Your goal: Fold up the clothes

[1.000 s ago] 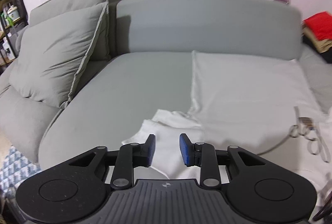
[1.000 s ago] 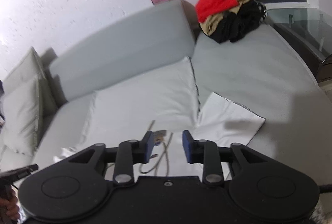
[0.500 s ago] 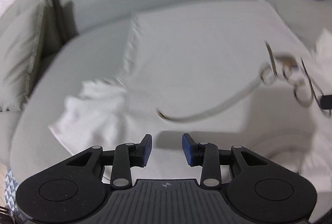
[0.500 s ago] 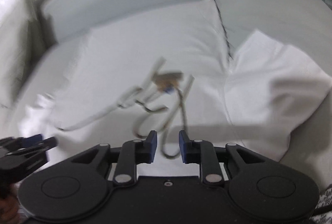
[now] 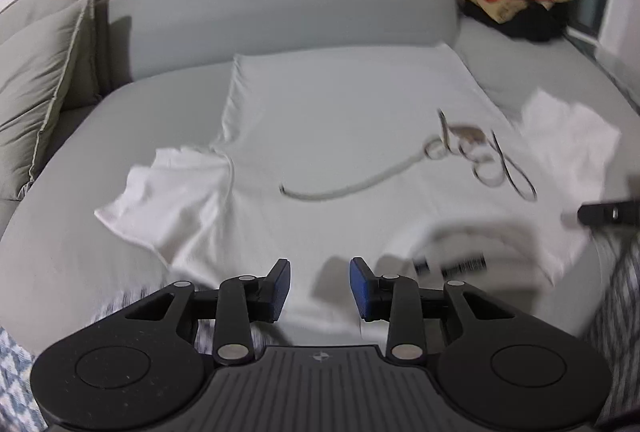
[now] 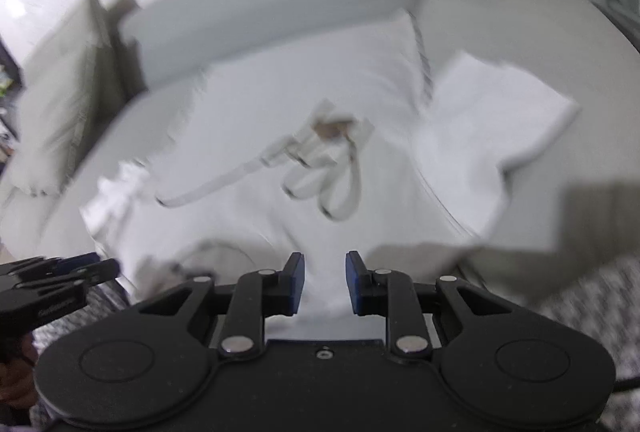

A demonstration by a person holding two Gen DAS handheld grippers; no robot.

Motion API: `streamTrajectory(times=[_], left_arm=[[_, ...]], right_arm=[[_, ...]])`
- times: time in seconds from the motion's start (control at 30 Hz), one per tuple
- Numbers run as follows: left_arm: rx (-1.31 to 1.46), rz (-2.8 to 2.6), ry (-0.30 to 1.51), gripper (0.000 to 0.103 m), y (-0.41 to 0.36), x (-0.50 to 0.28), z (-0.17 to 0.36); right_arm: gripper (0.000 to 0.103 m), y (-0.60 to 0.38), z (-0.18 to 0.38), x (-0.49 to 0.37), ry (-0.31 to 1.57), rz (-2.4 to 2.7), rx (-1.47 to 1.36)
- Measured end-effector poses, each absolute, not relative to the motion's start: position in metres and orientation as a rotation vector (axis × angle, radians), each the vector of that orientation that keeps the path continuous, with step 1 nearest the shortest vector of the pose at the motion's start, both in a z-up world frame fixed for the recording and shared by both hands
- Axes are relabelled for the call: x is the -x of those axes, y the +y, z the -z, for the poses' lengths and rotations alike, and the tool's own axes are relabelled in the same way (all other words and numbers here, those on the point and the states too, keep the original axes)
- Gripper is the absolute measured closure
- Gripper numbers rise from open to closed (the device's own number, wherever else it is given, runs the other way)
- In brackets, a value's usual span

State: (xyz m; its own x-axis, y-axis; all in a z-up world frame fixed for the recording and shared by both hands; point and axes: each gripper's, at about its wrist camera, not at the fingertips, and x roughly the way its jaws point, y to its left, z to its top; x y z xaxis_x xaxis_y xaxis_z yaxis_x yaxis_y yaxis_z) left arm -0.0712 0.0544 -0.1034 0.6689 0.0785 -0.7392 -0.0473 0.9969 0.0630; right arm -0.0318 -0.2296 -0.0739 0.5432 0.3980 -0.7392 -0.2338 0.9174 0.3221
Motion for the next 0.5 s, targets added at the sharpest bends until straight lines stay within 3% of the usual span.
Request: streamTrajectory(times=[0.13, 0.37, 0.43, 0.5], left_arm=[[-0.061, -0.057, 0.936, 0.072, 0.042, 0.054, 0.133], [-0.062, -0.032, 0.896, 0.07, 0.043, 0.06, 0.117], [-0.061, -0.025, 0.883, 0.069, 0.044, 0.061, 0.112], [-0.033, -0.017, 0.893, 0.068, 0.044, 0.051, 0.11]], right_arm=[[0.085, -0.208, 0.094, 0.015, 0.979, -0.421, -0.208], [0.084, -0.231, 0.089, 0.029, 1.013, -0.422, -0.246], [0.064, -0.252, 0.078, 0.027, 0.935, -0.369, -0.28], [0.059, -0.278, 0.071, 0.019, 0.872, -0.284, -0.353]])
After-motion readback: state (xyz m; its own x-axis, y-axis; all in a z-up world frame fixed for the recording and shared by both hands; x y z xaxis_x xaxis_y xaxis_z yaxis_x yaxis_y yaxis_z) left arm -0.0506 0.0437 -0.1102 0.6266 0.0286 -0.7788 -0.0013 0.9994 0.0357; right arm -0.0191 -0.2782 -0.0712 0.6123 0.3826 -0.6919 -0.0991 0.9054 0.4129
